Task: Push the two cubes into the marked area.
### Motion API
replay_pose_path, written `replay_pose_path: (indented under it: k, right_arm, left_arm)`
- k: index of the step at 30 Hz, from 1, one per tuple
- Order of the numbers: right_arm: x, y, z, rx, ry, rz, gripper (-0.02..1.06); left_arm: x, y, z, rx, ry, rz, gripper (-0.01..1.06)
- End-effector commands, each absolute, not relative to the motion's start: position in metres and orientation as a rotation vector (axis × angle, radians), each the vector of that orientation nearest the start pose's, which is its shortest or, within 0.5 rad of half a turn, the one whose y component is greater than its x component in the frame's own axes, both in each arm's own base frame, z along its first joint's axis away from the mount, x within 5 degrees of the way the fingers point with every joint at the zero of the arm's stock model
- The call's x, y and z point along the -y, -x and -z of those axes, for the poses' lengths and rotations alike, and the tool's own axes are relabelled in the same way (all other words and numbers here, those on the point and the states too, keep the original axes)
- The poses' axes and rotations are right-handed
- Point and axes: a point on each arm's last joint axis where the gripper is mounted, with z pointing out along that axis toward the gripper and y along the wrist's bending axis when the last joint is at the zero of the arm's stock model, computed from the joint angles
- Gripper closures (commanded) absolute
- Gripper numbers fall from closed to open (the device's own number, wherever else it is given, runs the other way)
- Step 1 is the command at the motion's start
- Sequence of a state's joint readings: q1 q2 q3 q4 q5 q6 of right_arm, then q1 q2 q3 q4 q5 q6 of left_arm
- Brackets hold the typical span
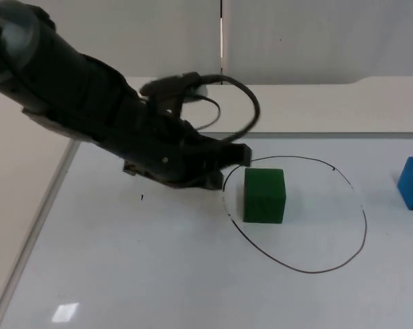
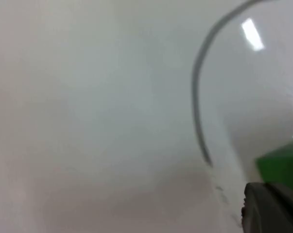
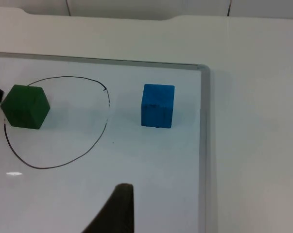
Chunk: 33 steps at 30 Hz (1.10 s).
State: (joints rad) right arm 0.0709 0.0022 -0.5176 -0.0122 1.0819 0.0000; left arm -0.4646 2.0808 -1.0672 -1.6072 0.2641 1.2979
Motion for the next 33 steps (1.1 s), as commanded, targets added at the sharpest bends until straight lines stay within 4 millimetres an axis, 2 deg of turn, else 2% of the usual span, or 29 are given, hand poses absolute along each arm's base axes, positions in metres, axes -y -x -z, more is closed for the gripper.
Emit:
replay_pose_path:
  k: [1, 2, 3, 6, 7, 11, 12, 17, 18, 22, 23, 27, 29, 33]
  right_arm:
    - [0.002, 0.007, -0.28, -2.046, 0.066, -0.024, -0.01]
    - [0.002, 0.007, -0.28, -2.046, 0.066, -0.024, -0.01]
    - [0.002, 0.007, -0.28, -2.046, 0.066, -0.024, -0.01]
    - [0.002, 0.007, -0.28, -2.046, 0.066, -0.024, -0.01]
    - [0.002, 0.007, -0.28, -2.046, 0.066, -0.024, -0.01]
    - [0.002, 0.007, -0.28, -2.046, 0.066, -0.024, -0.01]
    - [0.002, 0.007, -0.28, -2.046, 0.066, -0.024, -0.01]
    - [0.002, 0.007, -0.28, -2.046, 0.066, -0.024, -0.01]
    - [0.002, 0.007, -0.28, -2.046, 0.066, -0.024, -0.01]
    - [0.002, 0.007, -0.28, -2.046, 0.066, -0.024, -0.01]
    - [0.002, 0.007, -0.28, -2.046, 0.066, -0.024, -0.01]
    - [0.002, 0.007, -0.28, -2.046, 0.066, -0.024, -0.01]
    - [0.002, 0.007, -0.28, -2.046, 0.066, -0.024, -0.01]
    - [0.002, 0.007, -0.28, -2.046, 0.066, -0.024, -0.01]
  left_arm:
    - [0.181, -0.35, -0.112, -2.506, -0.314, 0.593, 1.05]
    - [0.181, -0.35, -0.112, -2.506, -0.314, 0.593, 1.05]
    - [0.17, -0.353, -0.123, -2.493, -0.286, 0.584, 1.05]
    - [0.154, -0.355, -0.151, -2.46, -0.297, 0.568, 1.05]
    - [0.154, -0.355, -0.151, -2.46, -0.297, 0.568, 1.05]
    - [0.142, -0.349, -0.193, -2.384, -0.366, 0.518, 1.05]
    - [0.142, -0.349, -0.193, -2.384, -0.366, 0.518, 1.05]
    - [0.135, -0.332, -0.246, -2.271, -0.419, 0.479, 1.05]
    - [0.135, -0.332, -0.246, -2.271, -0.419, 0.479, 1.05]
    - [0.128, -0.31, -0.289, -2.185, -0.448, 0.475, 1.05]
    - [0.128, -0.31, -0.289, -2.185, -0.448, 0.475, 1.05]
    - [0.12, -0.287, -0.316, -2.13, -0.476, 0.459, 1.05]
    - [0.119, -0.283, -0.319, -2.12, -0.476, 0.455, 1.05]
    - [0.109, -0.255, -0.337, -2.064, -0.52, 0.43, 1.05]
